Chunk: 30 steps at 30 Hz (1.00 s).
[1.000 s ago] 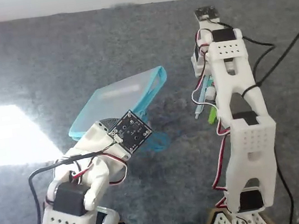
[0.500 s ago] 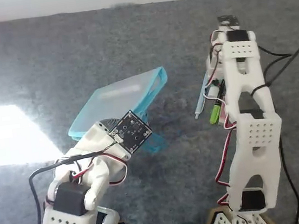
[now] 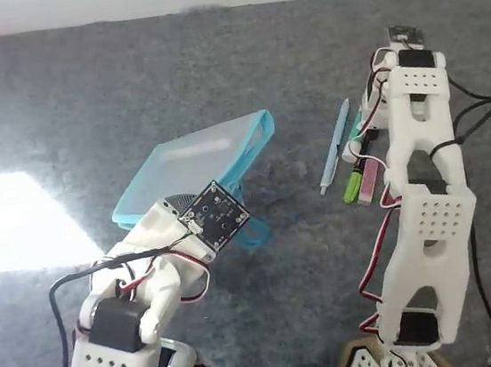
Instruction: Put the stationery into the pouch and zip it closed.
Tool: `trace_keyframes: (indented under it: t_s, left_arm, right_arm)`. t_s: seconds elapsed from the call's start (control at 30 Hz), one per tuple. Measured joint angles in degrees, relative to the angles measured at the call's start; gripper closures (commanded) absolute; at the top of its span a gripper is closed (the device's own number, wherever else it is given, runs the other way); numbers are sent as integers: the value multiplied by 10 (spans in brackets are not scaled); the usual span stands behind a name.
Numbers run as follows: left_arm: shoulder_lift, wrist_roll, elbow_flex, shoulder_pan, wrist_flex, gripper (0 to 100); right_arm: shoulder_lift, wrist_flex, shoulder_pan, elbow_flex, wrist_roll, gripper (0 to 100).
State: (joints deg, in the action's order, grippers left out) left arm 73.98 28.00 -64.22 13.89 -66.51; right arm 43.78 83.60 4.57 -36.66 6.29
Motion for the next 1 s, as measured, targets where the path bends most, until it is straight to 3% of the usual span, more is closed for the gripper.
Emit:
trace_keyframes:
  t_s: [0.87, 1.0]
  left_arm:
    - [0, -1, -3, 0, 0, 989]
    - [0, -1, -3, 0, 0, 989]
  right_arm:
    - [73, -18, -40, -17, 1, 765]
    - [85, -12, -40, -40, 1, 866]
